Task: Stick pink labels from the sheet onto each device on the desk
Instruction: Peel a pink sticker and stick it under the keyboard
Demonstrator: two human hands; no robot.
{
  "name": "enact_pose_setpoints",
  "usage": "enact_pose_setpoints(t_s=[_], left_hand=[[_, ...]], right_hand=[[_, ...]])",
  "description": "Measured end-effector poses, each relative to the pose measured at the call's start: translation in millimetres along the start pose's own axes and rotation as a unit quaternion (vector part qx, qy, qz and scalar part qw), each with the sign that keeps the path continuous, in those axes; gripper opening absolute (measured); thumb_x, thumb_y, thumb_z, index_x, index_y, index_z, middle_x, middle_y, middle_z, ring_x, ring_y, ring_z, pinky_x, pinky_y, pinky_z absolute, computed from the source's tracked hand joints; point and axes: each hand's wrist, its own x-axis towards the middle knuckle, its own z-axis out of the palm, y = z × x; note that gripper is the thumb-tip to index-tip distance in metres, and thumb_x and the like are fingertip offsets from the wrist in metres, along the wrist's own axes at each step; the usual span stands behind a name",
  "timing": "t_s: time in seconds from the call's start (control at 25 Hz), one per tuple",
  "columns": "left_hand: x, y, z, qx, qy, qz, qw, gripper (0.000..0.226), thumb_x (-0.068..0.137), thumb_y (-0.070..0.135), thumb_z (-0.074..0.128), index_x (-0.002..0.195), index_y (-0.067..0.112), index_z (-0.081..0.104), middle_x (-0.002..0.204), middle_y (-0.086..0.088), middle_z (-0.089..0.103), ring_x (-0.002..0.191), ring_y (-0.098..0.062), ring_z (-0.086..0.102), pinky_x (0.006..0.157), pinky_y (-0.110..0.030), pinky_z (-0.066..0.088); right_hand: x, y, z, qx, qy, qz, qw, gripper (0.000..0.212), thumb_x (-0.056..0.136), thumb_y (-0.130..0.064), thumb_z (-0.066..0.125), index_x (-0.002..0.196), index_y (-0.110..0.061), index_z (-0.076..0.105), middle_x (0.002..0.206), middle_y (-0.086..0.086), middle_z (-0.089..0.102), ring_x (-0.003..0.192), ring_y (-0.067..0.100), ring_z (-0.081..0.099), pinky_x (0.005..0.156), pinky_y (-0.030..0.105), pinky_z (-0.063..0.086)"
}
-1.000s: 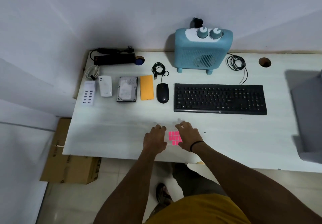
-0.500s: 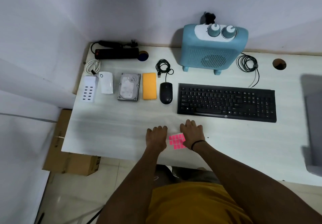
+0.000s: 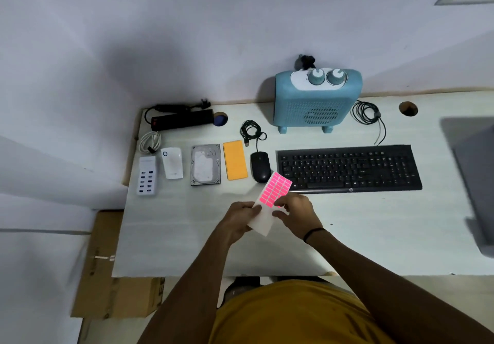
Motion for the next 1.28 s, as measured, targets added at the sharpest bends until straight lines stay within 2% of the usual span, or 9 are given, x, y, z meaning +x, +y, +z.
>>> enact_pose_setpoints(t_s=[0.2, 0.48, 0.64, 0.72, 0.8, 0.92, 1.04, 1.16, 1.28], left_hand=[[-5.7, 3.8, -9.6, -0.003, -0.041, 0.002, 0.999, 0.027, 0.103, 0.017, 0.058, 0.127, 0.008, 0.066, 0.123, -0.012, 0.070, 0.115, -0.035, 0.064, 0.101, -0.048, 0.053], [-13.5, 9.3, -17.7, 0.033, -0.076, 0.042, 0.996, 0.023, 0.103, 0.018, 0.056, 0.114, 0.013, 0.075, 0.113, -0.009, 0.077, 0.098, -0.025, 0.071, 0.081, -0.035, 0.053], [-10.5, 7.6, -19.2, 0.059, -0.068, 0.041, 0.995, 0.024, 0.103, 0.018, 0.055, 0.117, 0.013, 0.074, 0.115, -0.008, 0.076, 0.107, -0.029, 0.069, 0.084, -0.034, 0.052], [-8.0, 5.5, -17.2, 0.058, -0.066, 0.034, 0.996, 0.024, 0.103, 0.018, 0.055, 0.118, 0.013, 0.073, 0.118, -0.008, 0.074, 0.111, -0.030, 0.067, 0.084, -0.034, 0.053], [-4.6, 3.4, -11.9, 0.060, -0.057, 0.029, 0.996, 0.024, 0.103, 0.016, 0.054, 0.118, 0.013, 0.073, 0.119, -0.009, 0.074, 0.109, -0.029, 0.067, 0.084, -0.034, 0.053], [4.4, -6.9, -10.2, 0.126, -0.022, 0.023, 0.991, 0.026, 0.102, 0.015, 0.055, 0.121, 0.007, 0.071, 0.118, -0.012, 0.072, 0.099, -0.027, 0.067, 0.083, -0.035, 0.054], [16.2, -22.2, -21.9, 0.244, 0.000, 0.013, 0.970, 0.028, 0.099, 0.018, 0.060, 0.120, 0.004, 0.071, 0.121, -0.015, 0.071, 0.105, -0.030, 0.068, 0.090, -0.039, 0.055], [26.7, -29.7, -36.3, 0.387, 0.010, -0.005, 0.922, 0.035, 0.096, 0.024, 0.063, 0.125, 0.004, 0.070, 0.129, -0.017, 0.067, 0.117, -0.032, 0.064, 0.094, -0.035, 0.052], [29.6, -31.8, -44.6, 0.494, 0.028, -0.037, 0.868, 0.045, 0.090, 0.040, 0.068, 0.123, 0.009, 0.070, 0.127, -0.012, 0.068, 0.114, -0.030, 0.065, 0.091, -0.034, 0.053]], right_hand=[[-0.4, -15.0, -2.2, 0.026, -0.001, 0.021, 0.999, 0.024, 0.082, -0.032, 0.077, 0.101, -0.017, 0.077, 0.097, 0.002, 0.074, 0.084, 0.016, 0.065, 0.076, 0.028, 0.053], [2.1, -28.3, -3.3, 0.021, 0.017, 0.001, 1.000, 0.011, 0.086, -0.021, 0.073, 0.092, -0.016, 0.080, 0.085, 0.007, 0.073, 0.078, 0.026, 0.066, 0.066, 0.025, 0.042], [1.3, -27.7, -2.3, 0.034, 0.004, 0.015, 0.999, 0.015, 0.089, -0.013, 0.068, 0.098, -0.014, 0.080, 0.094, 0.007, 0.076, 0.086, 0.024, 0.068, 0.077, 0.026, 0.051], [-0.3, -26.7, -1.3, 0.034, -0.001, 0.022, 0.999, 0.016, 0.090, -0.013, 0.065, 0.099, -0.013, 0.079, 0.099, 0.005, 0.076, 0.090, 0.022, 0.068, 0.079, 0.023, 0.048], [-2.0, -24.6, -2.2, 0.050, 0.009, 0.048, 0.998, 0.015, 0.091, -0.014, 0.064, 0.093, -0.012, 0.078, 0.094, 0.002, 0.077, 0.086, 0.018, 0.069, 0.080, 0.022, 0.049], [-4.1, -13.6, -7.5, 0.114, 0.038, 0.153, 0.981, 0.014, 0.090, -0.019, 0.066, 0.083, -0.016, 0.077, 0.078, -0.006, 0.074, 0.072, 0.009, 0.063, 0.074, 0.019, 0.047], [-7.9, -1.8, -9.7, 0.179, 0.039, 0.234, 0.955, 0.014, 0.089, -0.025, 0.068, 0.078, -0.023, 0.076, 0.066, -0.012, 0.068, 0.072, 0.008, 0.065, 0.069, 0.012, 0.041], [-11.0, 5.8, -4.8, 0.262, 0.015, 0.286, 0.921, 0.014, 0.085, -0.027, 0.072, 0.072, -0.023, 0.076, 0.068, -0.003, 0.074, 0.070, 0.012, 0.072, 0.080, 0.025, 0.056], [-10.3, 9.6, 0.3, 0.294, -0.017, 0.299, 0.908, 0.012, 0.081, -0.029, 0.077, 0.074, -0.020, 0.079, 0.073, -0.001, 0.077, 0.067, 0.011, 0.073, 0.085, 0.033, 0.061]])
